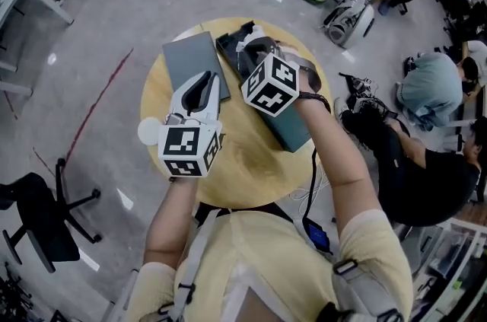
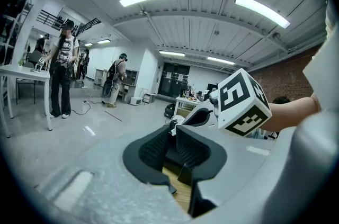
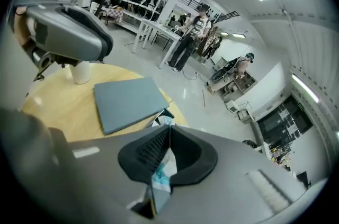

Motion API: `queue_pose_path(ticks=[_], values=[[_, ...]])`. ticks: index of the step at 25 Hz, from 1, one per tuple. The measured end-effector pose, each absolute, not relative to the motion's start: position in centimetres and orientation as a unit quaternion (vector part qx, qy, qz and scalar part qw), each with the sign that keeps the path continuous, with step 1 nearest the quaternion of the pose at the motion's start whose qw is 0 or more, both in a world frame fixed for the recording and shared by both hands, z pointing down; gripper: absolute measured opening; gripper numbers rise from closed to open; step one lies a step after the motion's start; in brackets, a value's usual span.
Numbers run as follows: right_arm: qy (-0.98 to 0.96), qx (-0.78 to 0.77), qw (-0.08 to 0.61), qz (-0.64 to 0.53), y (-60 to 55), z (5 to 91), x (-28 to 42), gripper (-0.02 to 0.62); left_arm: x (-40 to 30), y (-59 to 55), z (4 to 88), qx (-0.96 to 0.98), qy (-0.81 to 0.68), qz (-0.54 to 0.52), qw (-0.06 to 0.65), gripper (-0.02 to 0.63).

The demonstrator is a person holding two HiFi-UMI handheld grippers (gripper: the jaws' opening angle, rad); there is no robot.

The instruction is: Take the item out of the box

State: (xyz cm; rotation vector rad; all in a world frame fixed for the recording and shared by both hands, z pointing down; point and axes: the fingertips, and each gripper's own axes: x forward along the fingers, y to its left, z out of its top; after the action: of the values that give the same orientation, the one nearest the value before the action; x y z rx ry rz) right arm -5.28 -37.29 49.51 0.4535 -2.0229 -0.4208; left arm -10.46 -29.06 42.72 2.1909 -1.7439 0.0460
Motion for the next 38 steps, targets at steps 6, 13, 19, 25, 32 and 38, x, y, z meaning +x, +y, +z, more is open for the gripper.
queue_pose_path(ticks=[6,13,19,25,32,38], values=[[-0.832,0.216,0.479,-0.178,-35.1,46.4,-3.4,0.014,-9.5,-27.8,41.0,0.785,-0.598,0.006,0.165,0.044],[-0.831,0.240,0.468,-0.178,-32.4,44.3,-1.2,0.014,-8.7,-26.0,39.4,0.795,-0.587,0.002,0.157,0.044],[-0.835,0.267,0.450,-0.168,-29.9,43.0,0.1,0.012,-8.8,-24.3,39.0,0.799,-0.580,0.000,0.156,0.041],[-0.838,0.292,0.433,-0.156,-26.9,41.9,1.7,0.012,-8.8,-22.6,38.5,0.805,-0.572,-0.001,0.156,0.032],[-0.840,0.321,0.416,-0.134,-24.2,41.1,3.7,0.012,-8.4,-21.3,38.1,0.812,-0.562,0.003,0.157,0.032],[-0.843,0.342,0.399,-0.112,-22.3,40.8,4.8,0.012,-7.8,-19.8,37.6,0.823,-0.550,0.012,0.140,0.029]])
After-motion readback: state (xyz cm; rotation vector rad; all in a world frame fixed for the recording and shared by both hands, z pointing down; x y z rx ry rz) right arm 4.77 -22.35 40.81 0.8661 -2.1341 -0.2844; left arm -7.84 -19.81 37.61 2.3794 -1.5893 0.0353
